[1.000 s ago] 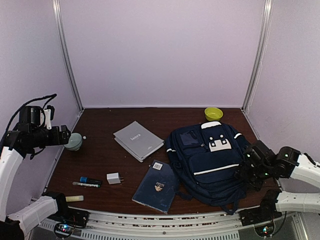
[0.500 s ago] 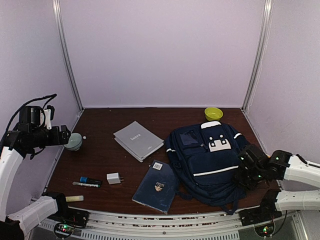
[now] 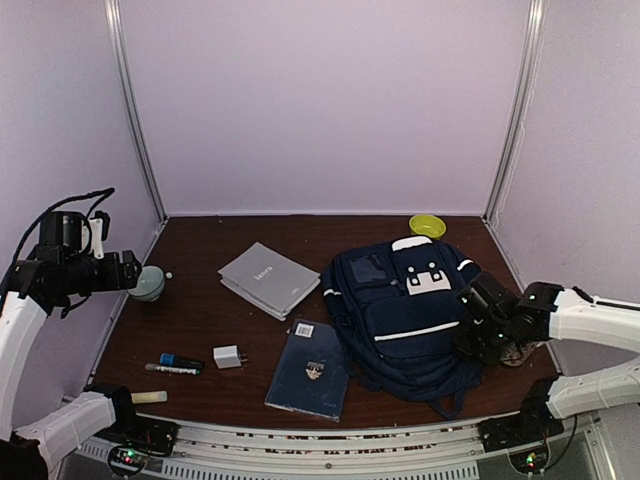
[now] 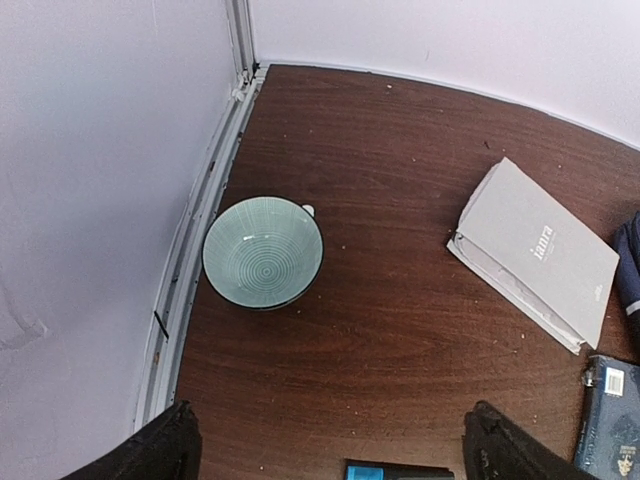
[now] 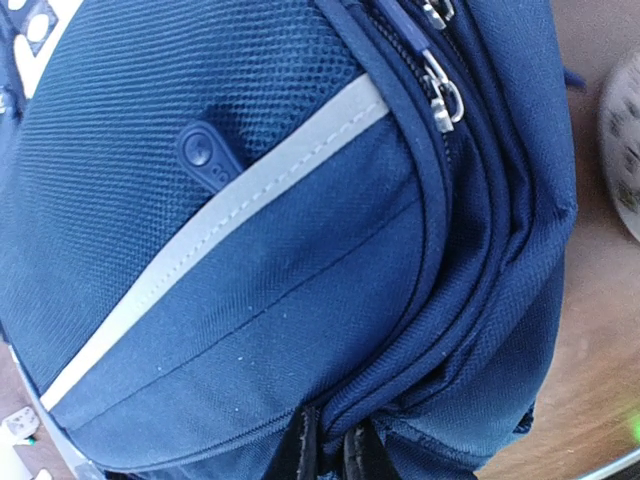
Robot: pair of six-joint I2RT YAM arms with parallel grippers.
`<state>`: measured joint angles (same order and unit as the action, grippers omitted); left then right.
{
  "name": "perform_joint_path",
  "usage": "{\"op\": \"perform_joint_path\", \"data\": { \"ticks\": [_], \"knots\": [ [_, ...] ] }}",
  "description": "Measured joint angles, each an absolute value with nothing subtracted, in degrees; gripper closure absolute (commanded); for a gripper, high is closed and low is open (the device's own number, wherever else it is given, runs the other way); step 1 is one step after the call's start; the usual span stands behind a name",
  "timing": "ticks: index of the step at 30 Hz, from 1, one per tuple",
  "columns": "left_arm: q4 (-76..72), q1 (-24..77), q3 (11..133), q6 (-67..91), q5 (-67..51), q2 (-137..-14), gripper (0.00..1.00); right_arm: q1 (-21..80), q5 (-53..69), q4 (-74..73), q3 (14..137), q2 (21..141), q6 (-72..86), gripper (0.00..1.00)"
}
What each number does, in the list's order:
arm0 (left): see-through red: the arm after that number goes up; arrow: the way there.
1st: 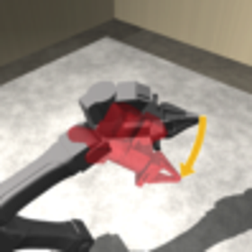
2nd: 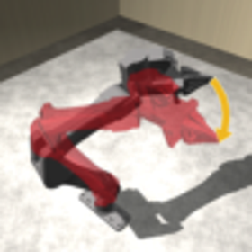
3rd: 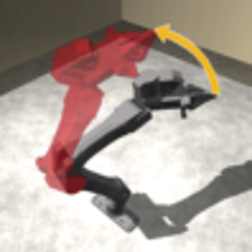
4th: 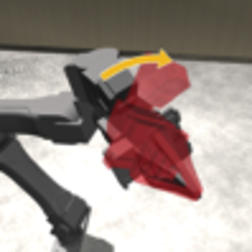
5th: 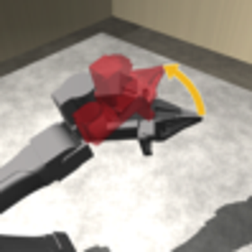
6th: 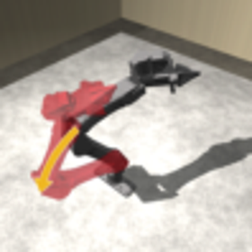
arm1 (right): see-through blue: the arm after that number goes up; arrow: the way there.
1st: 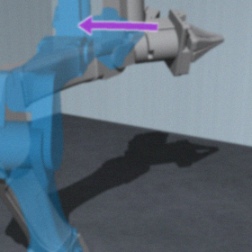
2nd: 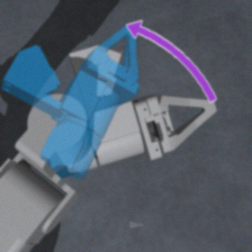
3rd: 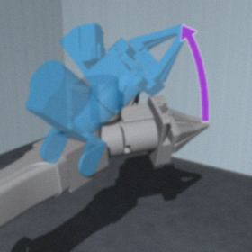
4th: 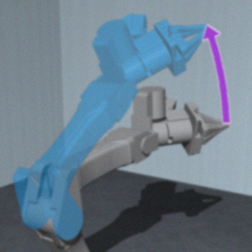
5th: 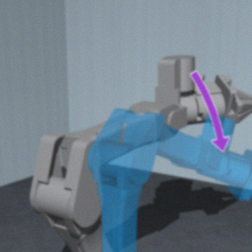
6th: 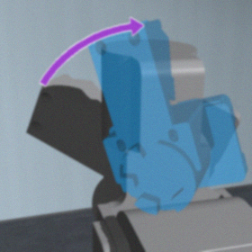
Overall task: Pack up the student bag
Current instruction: Move the student bag to the center of the board.
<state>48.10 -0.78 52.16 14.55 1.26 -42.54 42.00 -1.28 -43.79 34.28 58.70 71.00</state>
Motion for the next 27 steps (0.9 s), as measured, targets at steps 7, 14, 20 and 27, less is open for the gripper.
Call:
{"op": "perform_joint_path", "data": {
  "ticks": [7, 14, 20, 27],
  "knots": [
    [48.1, -0.8, 52.2, 14.5, 1.3, -42.8, 0.08, 42.0, -0.4, -38.6, 39.7, 65.2, 68.0, 0.92],
    [48.1, -0.8, 52.2, 14.5, 1.3, -42.8, 0.08, 42.0, -0.1, -37.2, 39.8, 64.9, 67.1, 0.93],
    [48.1, -0.8, 52.2, 14.5, 1.3, -43.0, 0.04, 42.0, -0.1, -36.6, 38.8, 61.6, 66.8, 0.96],
    [45.8, -0.8, 52.0, 16.3, 0.8, -40.6, 0.02, 42.0, 1.2, -34.3, 37.3, 61.1, 67.0, 1.0]
  ]
}}
